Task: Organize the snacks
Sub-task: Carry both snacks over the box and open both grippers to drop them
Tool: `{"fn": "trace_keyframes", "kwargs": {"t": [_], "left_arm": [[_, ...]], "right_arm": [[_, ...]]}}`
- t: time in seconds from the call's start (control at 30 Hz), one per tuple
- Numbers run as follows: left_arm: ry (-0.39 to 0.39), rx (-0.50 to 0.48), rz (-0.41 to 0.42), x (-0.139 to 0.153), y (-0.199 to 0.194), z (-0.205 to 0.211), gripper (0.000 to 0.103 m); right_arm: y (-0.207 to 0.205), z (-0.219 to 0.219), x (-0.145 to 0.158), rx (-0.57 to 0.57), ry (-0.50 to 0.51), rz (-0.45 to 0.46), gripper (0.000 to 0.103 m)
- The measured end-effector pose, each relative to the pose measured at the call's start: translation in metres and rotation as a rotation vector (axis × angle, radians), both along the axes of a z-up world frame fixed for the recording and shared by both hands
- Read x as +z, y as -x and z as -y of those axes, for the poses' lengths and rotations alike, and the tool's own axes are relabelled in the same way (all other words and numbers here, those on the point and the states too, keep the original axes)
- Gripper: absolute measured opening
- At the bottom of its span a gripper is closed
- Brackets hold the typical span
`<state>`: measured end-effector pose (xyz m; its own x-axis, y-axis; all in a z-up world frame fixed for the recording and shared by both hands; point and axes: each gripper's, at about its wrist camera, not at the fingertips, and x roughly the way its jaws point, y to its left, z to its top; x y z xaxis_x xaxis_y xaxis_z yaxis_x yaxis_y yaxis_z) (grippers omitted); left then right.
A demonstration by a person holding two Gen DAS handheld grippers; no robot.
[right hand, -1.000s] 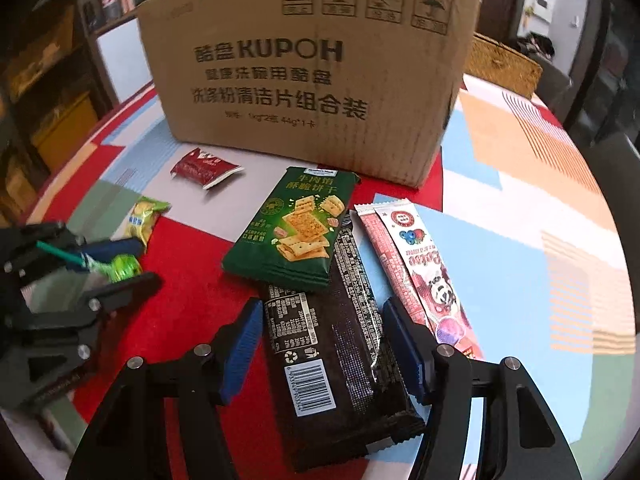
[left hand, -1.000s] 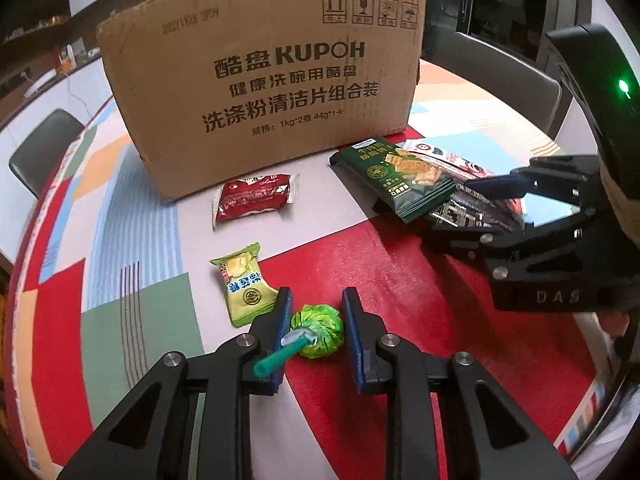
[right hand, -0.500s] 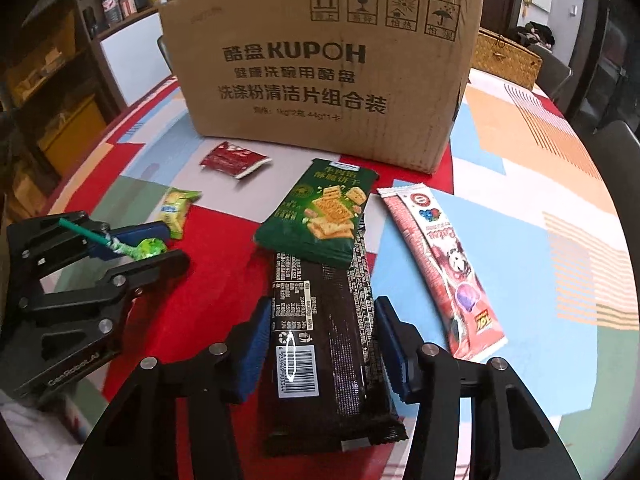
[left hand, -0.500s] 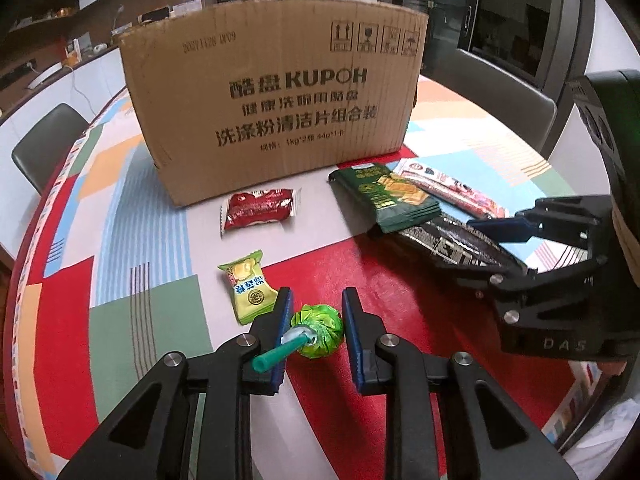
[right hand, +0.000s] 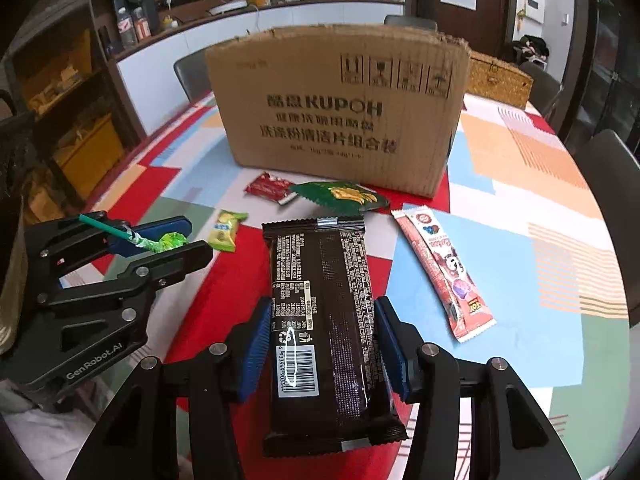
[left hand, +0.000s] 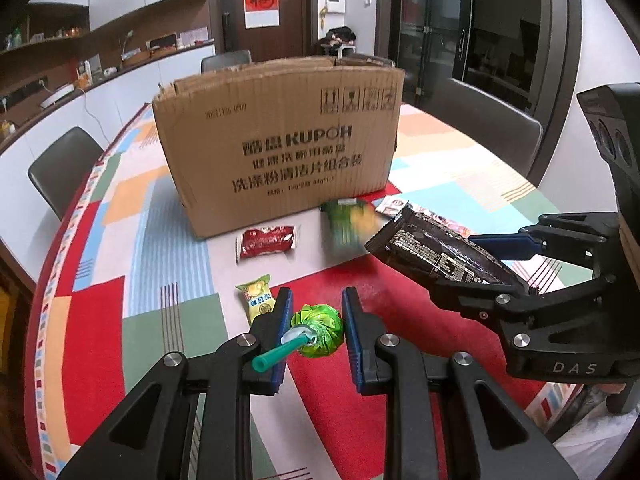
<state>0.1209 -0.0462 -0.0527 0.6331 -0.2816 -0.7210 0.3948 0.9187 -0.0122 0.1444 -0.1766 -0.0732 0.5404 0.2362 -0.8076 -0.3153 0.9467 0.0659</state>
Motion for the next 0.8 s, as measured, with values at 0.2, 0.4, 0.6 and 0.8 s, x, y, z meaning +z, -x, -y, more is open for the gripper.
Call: {"fn": "trace_keyframes", "kwargs": {"t": [0.2, 0.4, 0.6, 0.8], "left_arm": [[0.015, 0.005, 0.029, 0.015, 0.006, -0.002, 0.025], [0.036, 0.014, 0.053, 0.03, 0.002, -0.007, 0.025], [0.052, 0.025, 0.101, 0.051, -0.01, -0.01, 0.025], [0.044, 0.032, 0.151, 0.068, -0.028, -0.01, 0.025]], "right_arm": [[0.01, -0.001, 0.017, -0.009, -0.016, 0.053, 0.051], [0.007, 0.0, 0.031, -0.026, -0.029, 0.107, 0.051], [-0.003, -0.001, 0.049, -0.037, -0.042, 0.173, 0.051], [-0.023, 0.002, 0.065, -0.06, -0.056, 0.233, 0.051]]}}
